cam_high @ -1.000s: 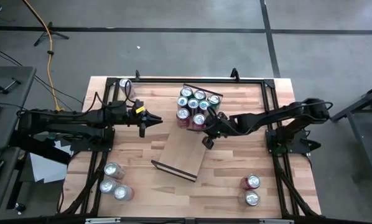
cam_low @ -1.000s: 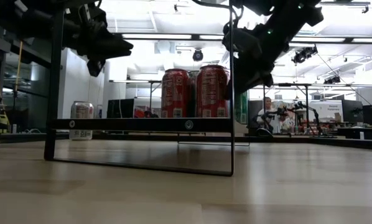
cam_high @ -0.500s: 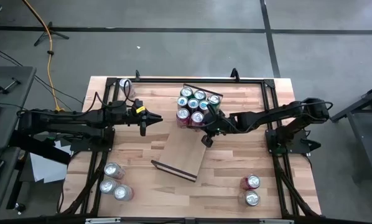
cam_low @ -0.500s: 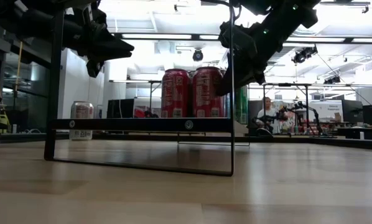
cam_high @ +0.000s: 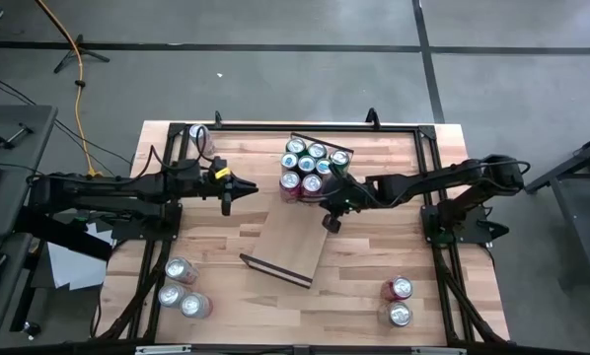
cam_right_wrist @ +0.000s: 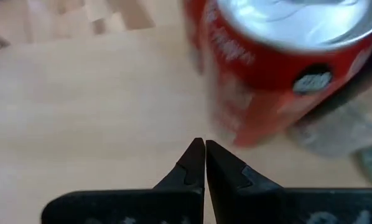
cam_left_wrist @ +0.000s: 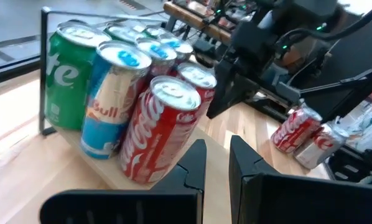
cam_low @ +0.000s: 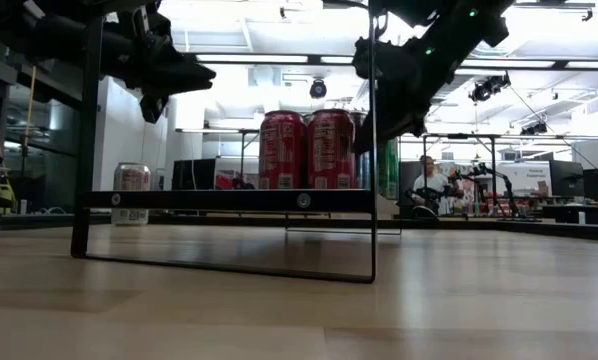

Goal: Place canned beverage on shelf
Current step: Put the top red soda can on the shelf aligned with the other red soda can, then put the red soda can on the shelf aligned with the other red soda can

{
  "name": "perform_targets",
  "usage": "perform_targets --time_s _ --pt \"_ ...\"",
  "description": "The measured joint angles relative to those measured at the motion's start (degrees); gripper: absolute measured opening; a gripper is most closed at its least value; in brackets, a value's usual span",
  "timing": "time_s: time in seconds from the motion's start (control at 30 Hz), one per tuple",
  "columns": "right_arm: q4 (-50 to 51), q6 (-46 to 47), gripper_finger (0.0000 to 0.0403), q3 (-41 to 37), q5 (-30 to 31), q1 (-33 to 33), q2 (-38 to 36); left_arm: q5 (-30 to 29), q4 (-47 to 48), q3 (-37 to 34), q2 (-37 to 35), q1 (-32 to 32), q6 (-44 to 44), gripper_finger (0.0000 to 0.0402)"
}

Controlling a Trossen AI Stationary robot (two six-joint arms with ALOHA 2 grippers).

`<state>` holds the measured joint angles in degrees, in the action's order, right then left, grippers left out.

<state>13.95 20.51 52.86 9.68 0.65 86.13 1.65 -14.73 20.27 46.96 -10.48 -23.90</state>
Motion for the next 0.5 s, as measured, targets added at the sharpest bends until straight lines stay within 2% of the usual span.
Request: perform_targets --time_s 0.1,0.23,0.37,0.5 --pt "3.9 0.0 0.0000 0.0 -2.8 0.6 -3.4 3.5 -1.0 1.4 -1.0 -0.2 0.0 0.0000" --pt "7.6 0.0 0.0000 0.0 -3.3 1.0 -11.4 6.9 -1.4 6.8 -2.6 -0.8 1.7 0.0000" --pt "4.9 -0.3 0.0000 0.0 -3.2 0.8 -19.9 6.8 -0.5 13.9 -3.2 -0.8 9.4 0.0000" --pt "-2.0 -3.0 0.0000 0.0 -2.4 0.5 -25.7 6.6 0.4 19.4 -3.1 -0.8 15.9 0.0000"
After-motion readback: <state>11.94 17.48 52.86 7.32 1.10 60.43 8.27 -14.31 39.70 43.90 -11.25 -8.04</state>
